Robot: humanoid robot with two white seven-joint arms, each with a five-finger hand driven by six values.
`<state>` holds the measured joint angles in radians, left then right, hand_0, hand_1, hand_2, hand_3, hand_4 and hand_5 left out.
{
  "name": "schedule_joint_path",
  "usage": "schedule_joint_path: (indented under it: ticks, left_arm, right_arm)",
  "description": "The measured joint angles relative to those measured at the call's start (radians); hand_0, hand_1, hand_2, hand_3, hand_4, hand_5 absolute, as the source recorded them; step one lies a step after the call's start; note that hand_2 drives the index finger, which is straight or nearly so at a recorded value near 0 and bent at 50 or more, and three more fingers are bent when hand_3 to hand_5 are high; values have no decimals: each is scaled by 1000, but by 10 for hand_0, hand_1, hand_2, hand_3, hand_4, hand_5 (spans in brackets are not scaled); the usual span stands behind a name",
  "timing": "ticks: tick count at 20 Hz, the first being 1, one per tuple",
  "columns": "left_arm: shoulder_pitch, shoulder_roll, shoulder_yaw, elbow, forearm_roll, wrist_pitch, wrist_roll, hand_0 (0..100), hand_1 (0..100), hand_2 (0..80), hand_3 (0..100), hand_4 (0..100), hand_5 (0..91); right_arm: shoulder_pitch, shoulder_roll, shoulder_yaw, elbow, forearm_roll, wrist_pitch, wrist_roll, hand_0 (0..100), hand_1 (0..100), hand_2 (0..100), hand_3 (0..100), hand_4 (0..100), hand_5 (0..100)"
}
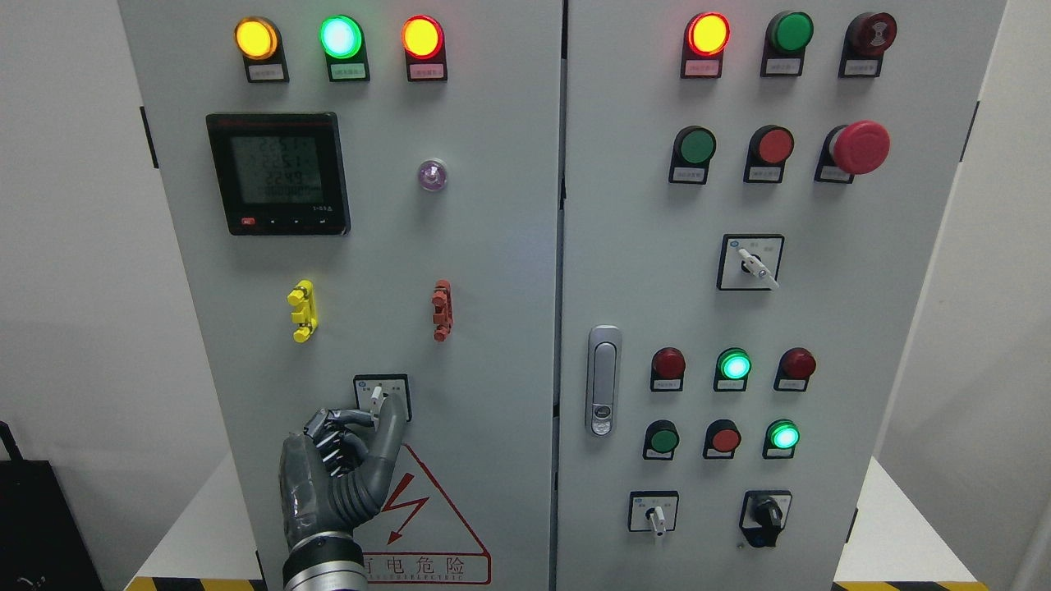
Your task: Turn on light switch 1
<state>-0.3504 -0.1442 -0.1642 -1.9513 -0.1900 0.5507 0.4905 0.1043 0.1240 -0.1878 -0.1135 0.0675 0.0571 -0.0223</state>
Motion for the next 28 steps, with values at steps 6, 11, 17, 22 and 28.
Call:
schedule_joint_path:
  ticks: [6,11,17,22,28]
  left_arm:
    - [-1,0,0,1,-1,1,0,142,527,594,963,972,853]
    - [-3,0,0,1,-1,1,0,142,520,595,964,972,852]
    - [-6,0,0,1,-2,13,0,154,511,597,966,972,852]
    - [-7,0,0,1,-2,22,0,165,502,599,972,974,852]
    - [-11,-1,0,2,-2,24,0,177,495,603,975,975,852]
  right_arm:
    - [0,0,0,0,0,0,0,0,0,0,0,0,0]
    - [0,0,0,0,0,0,0,0,0,0,0,0,0]
    - [0,0,0,0,0,0,0,0,0,0,0,0,0]
    - [0,0,0,0,0,0,0,0,0,0,0,0,0]
    - [0,0,0,0,0,0,0,0,0,0,0,0,0]
